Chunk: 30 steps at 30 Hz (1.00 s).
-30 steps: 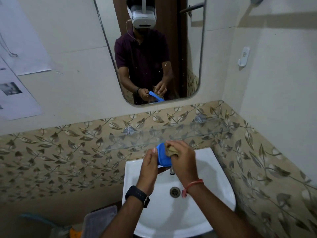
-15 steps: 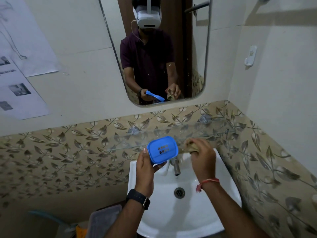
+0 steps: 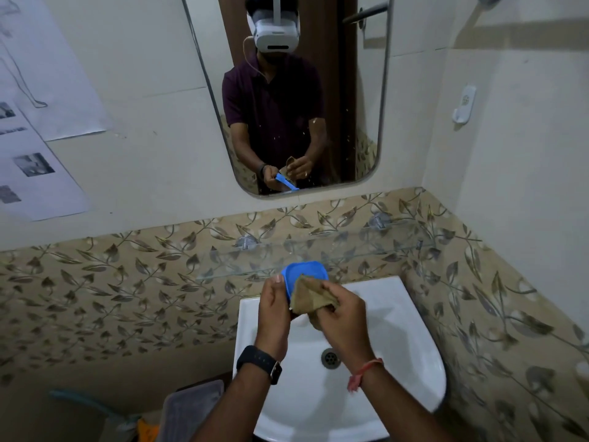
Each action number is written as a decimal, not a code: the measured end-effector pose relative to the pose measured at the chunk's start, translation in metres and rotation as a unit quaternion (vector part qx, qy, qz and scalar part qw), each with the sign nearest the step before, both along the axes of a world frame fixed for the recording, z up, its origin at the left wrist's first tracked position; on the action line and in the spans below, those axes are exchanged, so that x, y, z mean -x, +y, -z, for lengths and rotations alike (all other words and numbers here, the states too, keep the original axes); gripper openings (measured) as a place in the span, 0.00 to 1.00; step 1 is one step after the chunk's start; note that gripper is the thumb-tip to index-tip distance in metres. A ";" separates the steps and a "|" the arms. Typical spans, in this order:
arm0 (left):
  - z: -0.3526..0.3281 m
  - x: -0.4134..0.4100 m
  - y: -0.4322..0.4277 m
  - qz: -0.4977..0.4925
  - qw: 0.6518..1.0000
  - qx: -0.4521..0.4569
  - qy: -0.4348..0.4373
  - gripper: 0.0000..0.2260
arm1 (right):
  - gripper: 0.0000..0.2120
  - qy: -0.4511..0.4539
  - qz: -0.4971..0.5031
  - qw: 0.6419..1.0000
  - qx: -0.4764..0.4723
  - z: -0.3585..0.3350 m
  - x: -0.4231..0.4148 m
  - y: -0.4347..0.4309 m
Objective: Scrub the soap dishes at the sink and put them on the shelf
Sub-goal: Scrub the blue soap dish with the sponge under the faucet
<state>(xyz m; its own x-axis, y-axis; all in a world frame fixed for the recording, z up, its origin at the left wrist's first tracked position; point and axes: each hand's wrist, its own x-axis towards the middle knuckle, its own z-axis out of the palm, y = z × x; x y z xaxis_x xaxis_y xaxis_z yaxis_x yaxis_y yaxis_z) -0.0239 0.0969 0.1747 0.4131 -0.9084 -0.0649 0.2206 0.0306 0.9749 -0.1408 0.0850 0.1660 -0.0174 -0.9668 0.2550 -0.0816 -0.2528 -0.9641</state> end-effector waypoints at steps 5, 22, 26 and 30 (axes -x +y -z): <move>0.003 -0.011 0.000 -0.017 0.939 0.072 -0.335 0.12 | 0.13 -0.084 0.246 0.957 -0.133 0.016 0.028 -0.014; 0.019 -0.012 0.006 0.179 0.858 0.090 -0.473 0.16 | 0.11 -0.379 -0.092 0.864 -0.318 0.014 0.037 -0.002; 0.031 -0.012 0.003 0.193 0.907 0.124 -0.354 0.23 | 0.12 -0.337 -0.060 0.885 -0.317 0.014 0.036 -0.001; 0.032 -0.008 -0.002 0.027 0.989 0.127 -0.065 0.18 | 0.08 -0.341 -0.059 0.879 -0.326 0.012 0.037 -0.001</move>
<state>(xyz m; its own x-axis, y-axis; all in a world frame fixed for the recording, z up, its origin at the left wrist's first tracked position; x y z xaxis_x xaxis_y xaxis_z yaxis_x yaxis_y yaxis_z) -0.0157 0.0947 0.1428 0.3530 -0.9095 0.2196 0.1013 0.2705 0.9574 -0.1776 0.0838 0.1540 0.1592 -0.9086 -0.3861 0.5621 0.4049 -0.7212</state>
